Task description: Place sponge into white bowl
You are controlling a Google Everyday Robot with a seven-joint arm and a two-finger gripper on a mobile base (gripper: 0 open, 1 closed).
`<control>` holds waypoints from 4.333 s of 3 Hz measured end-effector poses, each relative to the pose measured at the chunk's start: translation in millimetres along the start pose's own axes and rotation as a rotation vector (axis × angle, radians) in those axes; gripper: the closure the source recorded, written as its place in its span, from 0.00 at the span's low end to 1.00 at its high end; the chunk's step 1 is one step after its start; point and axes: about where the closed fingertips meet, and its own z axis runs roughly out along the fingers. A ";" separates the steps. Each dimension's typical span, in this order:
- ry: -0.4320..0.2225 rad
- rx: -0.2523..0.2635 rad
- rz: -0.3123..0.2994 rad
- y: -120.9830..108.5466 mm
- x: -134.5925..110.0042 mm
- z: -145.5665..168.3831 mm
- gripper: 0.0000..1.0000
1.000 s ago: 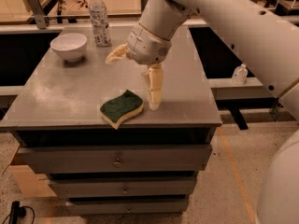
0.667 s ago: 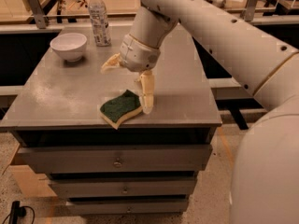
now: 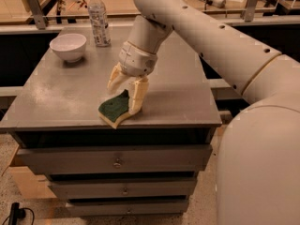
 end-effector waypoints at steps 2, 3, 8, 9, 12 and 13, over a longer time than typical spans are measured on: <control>-0.065 0.023 -0.006 -13.2 3.5 -3.2 0.88; -0.102 0.135 0.021 -53.6 -12.1 -26.3 1.00; -0.129 0.508 0.311 -142.9 -43.0 -111.6 1.00; -0.100 0.497 0.356 -165.1 -35.3 -107.4 1.00; -0.157 0.649 0.549 -261.9 -23.1 -108.7 1.00; -0.166 0.664 0.547 -267.1 -24.5 -109.0 1.00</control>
Offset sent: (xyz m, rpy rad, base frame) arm 0.0093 -0.0010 0.0150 0.0959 0.0741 0.0356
